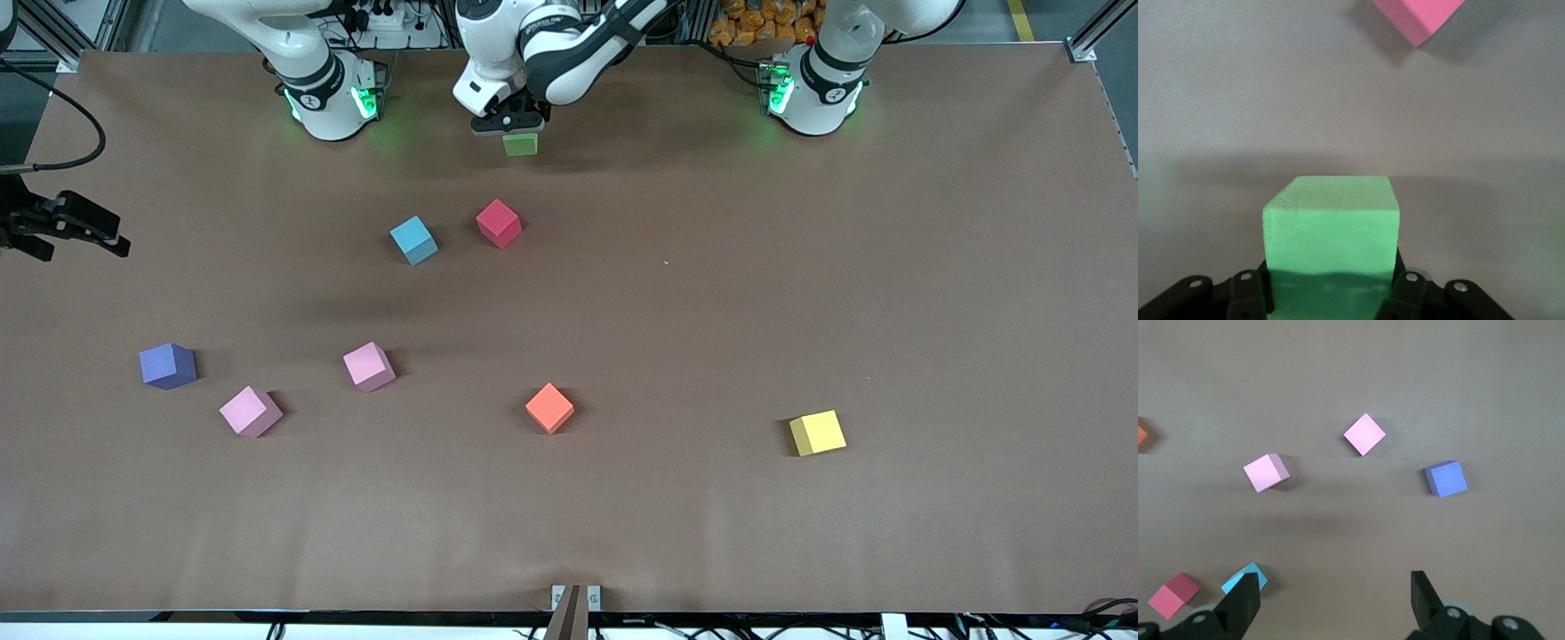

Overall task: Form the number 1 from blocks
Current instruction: 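Carry the green block to mid-table, set it down, open the left gripper, then grasp the red block with the left gripper while the right gripper reaches out, then place the red block by the green while the right gripper grasps lavender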

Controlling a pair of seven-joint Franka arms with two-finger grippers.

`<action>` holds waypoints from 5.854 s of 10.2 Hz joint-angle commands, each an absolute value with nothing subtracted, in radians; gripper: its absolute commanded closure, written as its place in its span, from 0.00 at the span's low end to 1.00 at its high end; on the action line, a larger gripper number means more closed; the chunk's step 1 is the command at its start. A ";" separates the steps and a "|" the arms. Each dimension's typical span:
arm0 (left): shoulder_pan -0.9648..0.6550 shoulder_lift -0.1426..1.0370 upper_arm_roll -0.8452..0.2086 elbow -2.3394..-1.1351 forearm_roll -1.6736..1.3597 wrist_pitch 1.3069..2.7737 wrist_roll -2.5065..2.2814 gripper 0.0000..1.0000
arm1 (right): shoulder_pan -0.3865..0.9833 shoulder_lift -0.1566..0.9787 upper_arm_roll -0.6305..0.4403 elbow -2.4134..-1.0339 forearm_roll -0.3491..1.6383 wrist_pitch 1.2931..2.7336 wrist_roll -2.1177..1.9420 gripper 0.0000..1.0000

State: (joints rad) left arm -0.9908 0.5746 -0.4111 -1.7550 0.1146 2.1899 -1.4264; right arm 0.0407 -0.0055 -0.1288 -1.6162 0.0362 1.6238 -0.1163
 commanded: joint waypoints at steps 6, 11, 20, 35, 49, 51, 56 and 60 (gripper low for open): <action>-1.008 0.675 -0.411 -1.738 0.179 2.283 -1.362 1.00 | 0.025 -0.008 -0.113 -1.608 0.057 1.618 -0.117 0.00; -1.035 0.675 -0.403 -1.738 0.178 2.273 -1.370 0.00 | 0.028 -0.008 -0.113 -1.608 0.057 1.615 -0.118 0.00; -1.032 0.696 -0.187 -1.477 0.167 2.108 -1.665 0.00 | 0.043 0.002 -0.114 -1.615 0.055 1.567 -0.107 0.00; -1.040 0.838 -0.173 -1.394 0.163 2.247 -1.908 0.00 | 0.080 0.075 0.015 -1.678 0.072 1.618 -0.115 0.00; -1.049 0.808 -0.225 -1.407 0.195 2.142 -1.435 1.00 | 0.090 0.170 0.069 -1.864 0.072 1.869 -0.110 0.00; -1.043 0.810 -0.239 -1.410 0.152 2.112 -1.298 1.00 | 0.127 0.251 0.069 -1.864 0.066 1.951 -0.110 0.00; -1.037 0.808 -0.276 -1.459 0.149 2.102 -1.195 1.00 | 0.158 0.385 0.104 -1.862 -0.054 2.130 -0.121 0.00; -1.035 0.782 -0.298 -1.503 0.150 2.100 -1.184 1.00 | 0.160 0.454 0.104 -1.861 -0.064 2.239 -0.123 0.00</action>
State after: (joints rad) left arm -1.0460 0.8220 -0.2825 -1.4543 0.1668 2.1102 -1.2121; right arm 0.1606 0.4305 0.1011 -1.8756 -0.0469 2.2162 -0.1214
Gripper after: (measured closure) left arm 0.401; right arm 0.000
